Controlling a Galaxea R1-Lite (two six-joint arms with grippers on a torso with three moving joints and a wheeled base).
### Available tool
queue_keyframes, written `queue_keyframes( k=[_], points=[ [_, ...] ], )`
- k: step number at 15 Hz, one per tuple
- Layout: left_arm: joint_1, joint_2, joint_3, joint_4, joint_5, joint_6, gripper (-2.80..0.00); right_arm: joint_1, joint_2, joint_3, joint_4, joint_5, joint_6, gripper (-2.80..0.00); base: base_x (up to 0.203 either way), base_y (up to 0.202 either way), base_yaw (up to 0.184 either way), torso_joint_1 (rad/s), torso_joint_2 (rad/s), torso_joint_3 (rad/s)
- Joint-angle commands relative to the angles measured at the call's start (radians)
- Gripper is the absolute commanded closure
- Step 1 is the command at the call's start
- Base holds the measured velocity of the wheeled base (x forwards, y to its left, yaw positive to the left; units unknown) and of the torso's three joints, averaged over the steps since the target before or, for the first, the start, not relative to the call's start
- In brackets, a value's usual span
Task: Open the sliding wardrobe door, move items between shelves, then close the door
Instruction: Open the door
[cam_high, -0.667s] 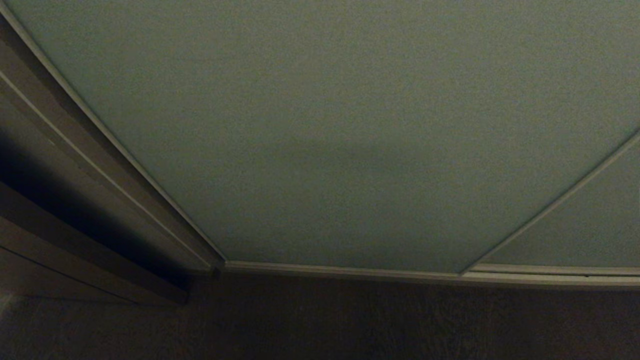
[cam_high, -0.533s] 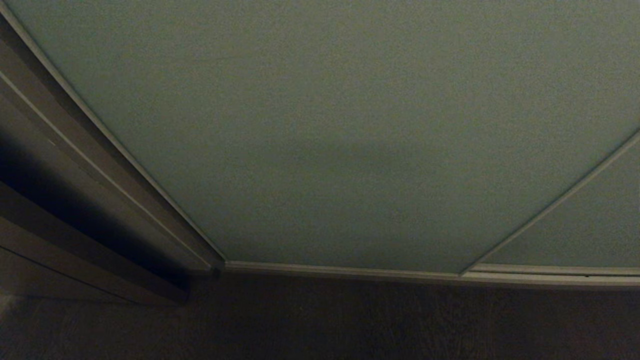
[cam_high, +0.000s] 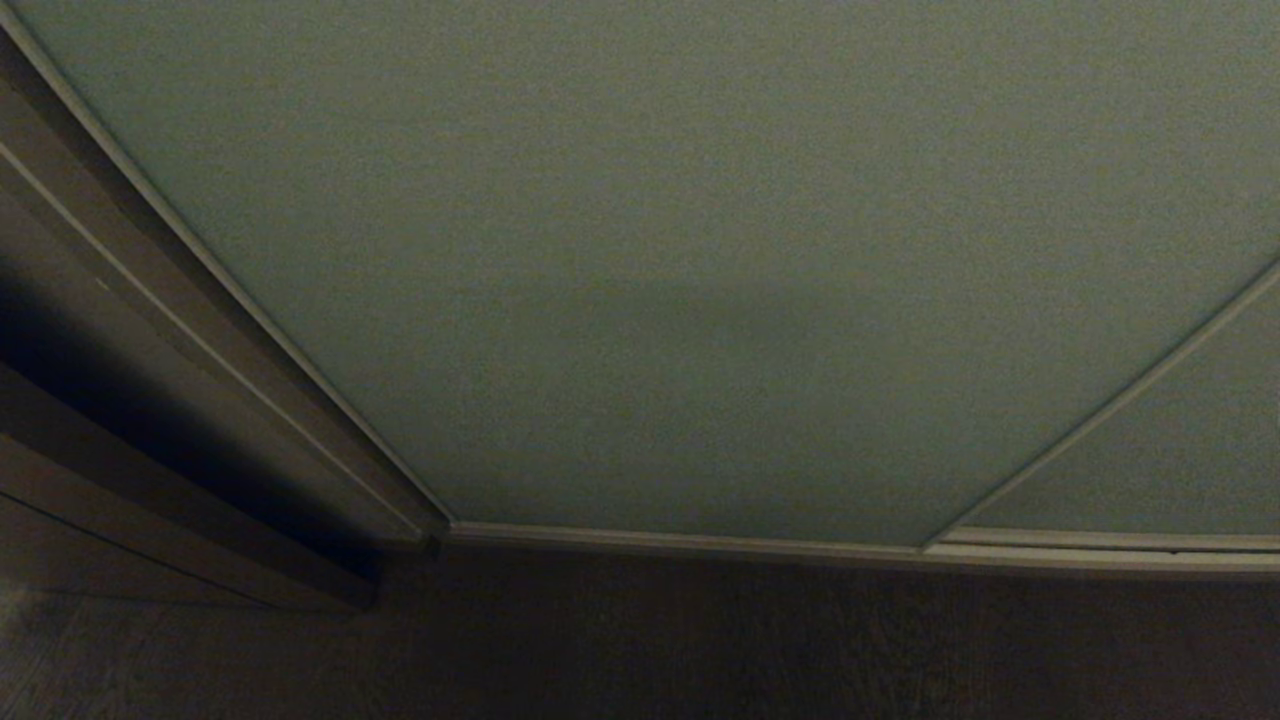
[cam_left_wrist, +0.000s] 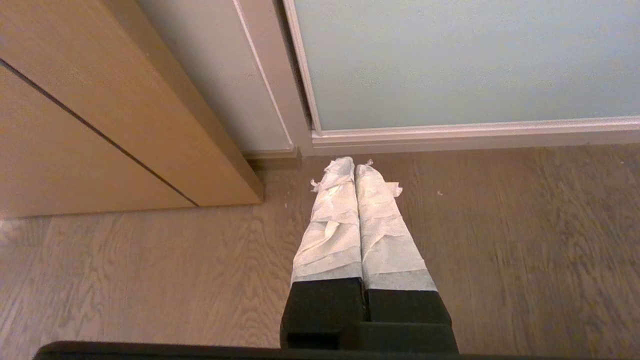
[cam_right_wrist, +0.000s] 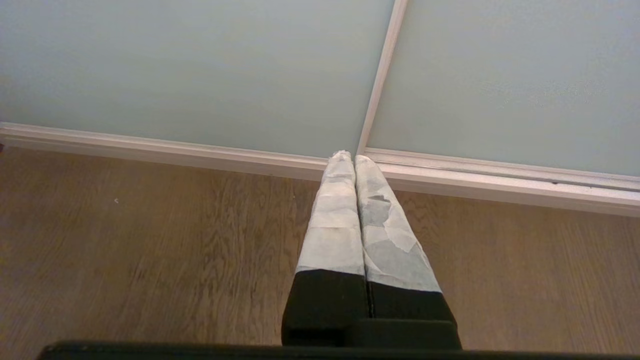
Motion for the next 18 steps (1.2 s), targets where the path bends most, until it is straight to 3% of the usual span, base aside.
queue_keyframes(
  k=[1,4,12,16,18],
  points=[
    [0.0,0.001,0.0,0.0,0.0,0.002,0.0,-0.001,0.002,0.0,0.0,0.0,0.0,0.0,0.0,0.0,0.0,0.0,0.0,0.0],
    [0.0,0.003,-0.029,-0.024,0.002,-0.004,0.0,-0.001,0.002,0.0,0.0,0.0,-0.002,0.0,0.0,0.0,0.0,0.0,0.0,0.0],
    [0.006,0.239,-0.535,0.0,0.002,-0.001,0.0,-0.001,0.002,0.0,0.0,0.0,-0.002,0.0,0.0,0.0,0.0,0.0,0.0,0.0],
    [0.055,0.386,-0.761,-0.011,0.004,-0.003,0.0,0.0,0.002,0.0,0.0,0.0,-0.002,0.0,0.0,0.0,0.0,0.0,0.0,0.0],
    [0.112,0.485,-0.839,-0.034,0.007,-0.006,0.0,0.001,0.002,0.0,0.0,0.002,-0.002,0.0,0.0,0.0,0.0,0.0,0.0,0.0]
  ],
)
